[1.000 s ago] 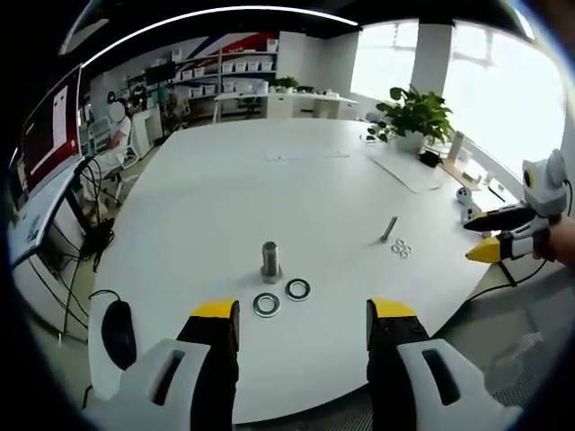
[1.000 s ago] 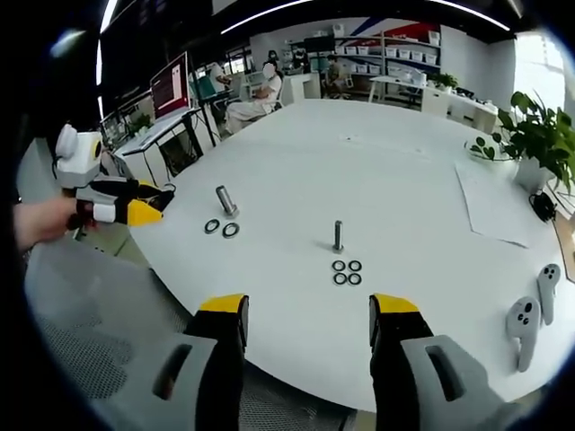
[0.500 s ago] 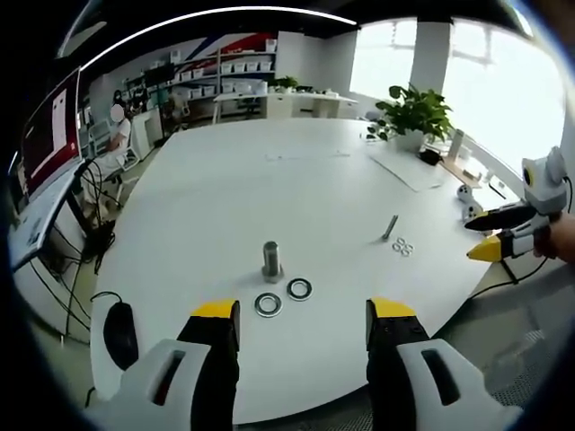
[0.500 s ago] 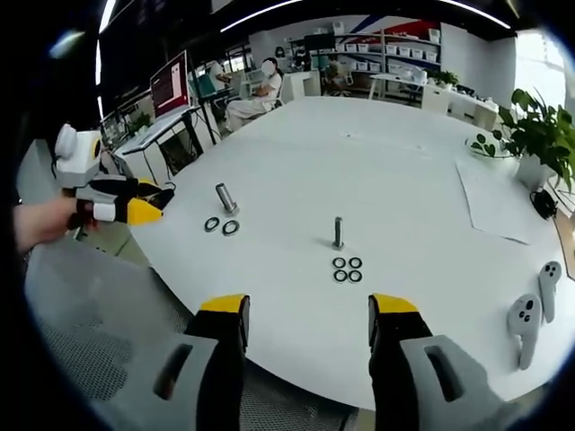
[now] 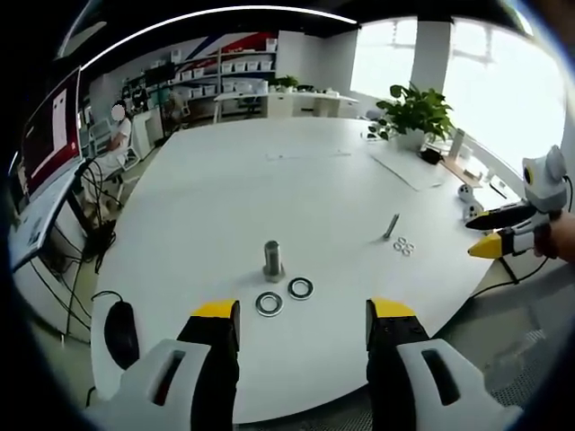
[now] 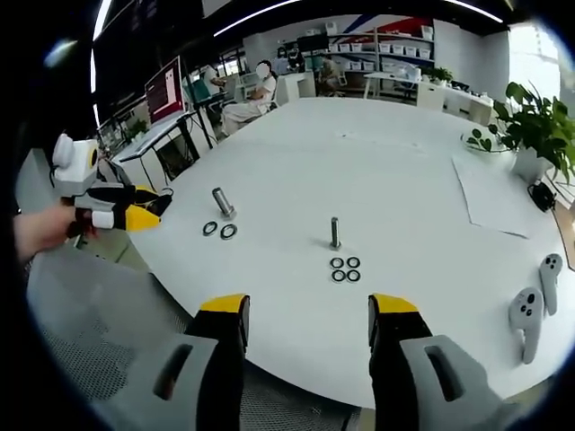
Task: Place the washer onto the threaded stud by aligning its center hole with the stud, sliding it down to the base, and recovering from edge contact or off-axis alignment until the washer reaches the visible bottom stop.
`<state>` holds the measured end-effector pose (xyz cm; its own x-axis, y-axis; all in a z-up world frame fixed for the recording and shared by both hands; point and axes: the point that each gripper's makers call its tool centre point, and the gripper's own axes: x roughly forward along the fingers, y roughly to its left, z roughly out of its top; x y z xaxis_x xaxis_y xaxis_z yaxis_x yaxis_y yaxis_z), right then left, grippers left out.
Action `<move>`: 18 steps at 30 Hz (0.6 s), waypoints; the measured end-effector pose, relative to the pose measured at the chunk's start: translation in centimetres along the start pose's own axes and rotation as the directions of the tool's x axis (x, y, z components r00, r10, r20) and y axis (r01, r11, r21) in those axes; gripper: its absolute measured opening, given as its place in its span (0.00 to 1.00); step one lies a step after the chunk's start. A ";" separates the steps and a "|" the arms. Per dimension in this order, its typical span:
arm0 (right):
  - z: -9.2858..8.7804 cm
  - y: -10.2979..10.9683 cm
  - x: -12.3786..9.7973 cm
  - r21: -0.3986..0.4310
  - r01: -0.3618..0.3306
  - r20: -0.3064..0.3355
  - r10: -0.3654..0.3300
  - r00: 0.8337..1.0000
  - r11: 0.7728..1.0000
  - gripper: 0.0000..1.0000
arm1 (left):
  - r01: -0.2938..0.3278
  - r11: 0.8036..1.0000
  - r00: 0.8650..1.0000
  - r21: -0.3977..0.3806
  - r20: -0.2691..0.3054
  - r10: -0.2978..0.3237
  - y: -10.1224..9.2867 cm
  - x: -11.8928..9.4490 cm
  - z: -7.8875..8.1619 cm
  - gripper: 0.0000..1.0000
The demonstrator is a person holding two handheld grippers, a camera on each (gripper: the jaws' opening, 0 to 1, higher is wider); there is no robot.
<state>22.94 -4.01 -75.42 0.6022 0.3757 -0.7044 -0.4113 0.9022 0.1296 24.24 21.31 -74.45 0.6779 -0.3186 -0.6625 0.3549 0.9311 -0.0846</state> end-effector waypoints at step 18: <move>0.0 -0.2 0.0 0.022 0.001 -0.001 -0.001 1.000 1.000 0.56 | -0.012 1.000 1.000 0.001 -0.016 0.012 0.3 0.1 -0.3 0.55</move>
<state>22.98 -4.25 -75.45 0.6020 0.3747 -0.7051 -0.3959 0.9069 0.1440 24.24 21.61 -74.72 0.6718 -0.3047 -0.6752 0.3478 0.9345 -0.0757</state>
